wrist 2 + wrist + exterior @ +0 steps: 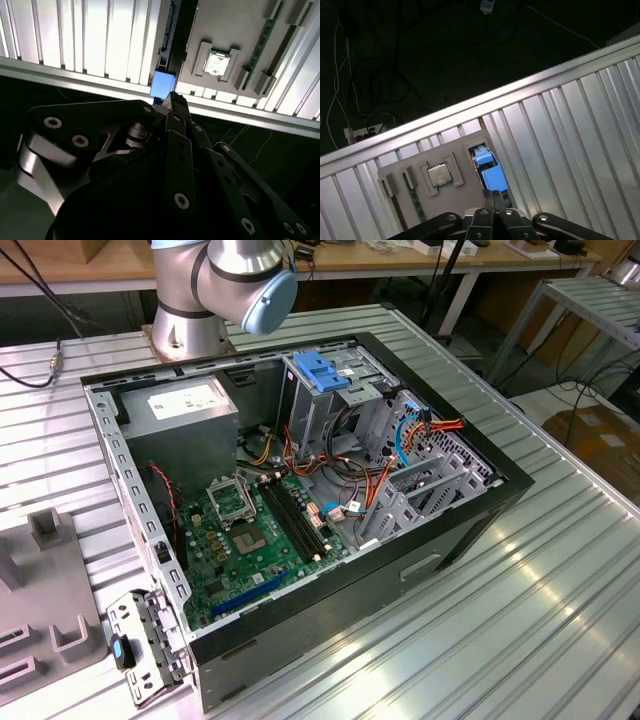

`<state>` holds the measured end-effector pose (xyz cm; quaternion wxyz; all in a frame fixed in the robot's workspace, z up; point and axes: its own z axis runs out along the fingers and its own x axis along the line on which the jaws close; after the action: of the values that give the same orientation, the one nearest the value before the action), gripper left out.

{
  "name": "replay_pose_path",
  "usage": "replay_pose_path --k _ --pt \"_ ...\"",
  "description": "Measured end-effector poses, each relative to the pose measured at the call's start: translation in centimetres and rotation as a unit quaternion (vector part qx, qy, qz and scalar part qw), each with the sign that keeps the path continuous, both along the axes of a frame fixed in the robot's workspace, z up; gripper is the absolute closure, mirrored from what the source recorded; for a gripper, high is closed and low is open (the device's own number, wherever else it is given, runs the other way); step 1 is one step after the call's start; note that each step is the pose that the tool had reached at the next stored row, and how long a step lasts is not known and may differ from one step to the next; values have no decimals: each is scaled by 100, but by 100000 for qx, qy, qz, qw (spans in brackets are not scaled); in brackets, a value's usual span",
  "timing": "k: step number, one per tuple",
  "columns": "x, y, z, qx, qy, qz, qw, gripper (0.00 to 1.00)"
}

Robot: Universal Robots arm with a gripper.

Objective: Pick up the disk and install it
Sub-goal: 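Pick up the disk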

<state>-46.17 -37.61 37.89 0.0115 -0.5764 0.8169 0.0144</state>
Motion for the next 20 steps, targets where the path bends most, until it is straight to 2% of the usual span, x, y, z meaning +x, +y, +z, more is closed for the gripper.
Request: replay_pose_path --k 1,6,8,10,15,17,18,20 --pt "0 0 -8 -3 3 3014 99955 89" --pt "0 0 -9 4 -6 4123 99915 89" --pt "0 0 -10 2 -3 6318 99800 89" --pt "0 0 -13 5 -6 8705 99620 89" --pt "1 0 -22 4 -25 11316 99358 89" --pt "1 0 -47 -11 -171 11920 99287 76" --pt "1 1 -59 -12 -197 11998 99277 76" --pt "6 12 -115 -64 -198 12146 99259 64"
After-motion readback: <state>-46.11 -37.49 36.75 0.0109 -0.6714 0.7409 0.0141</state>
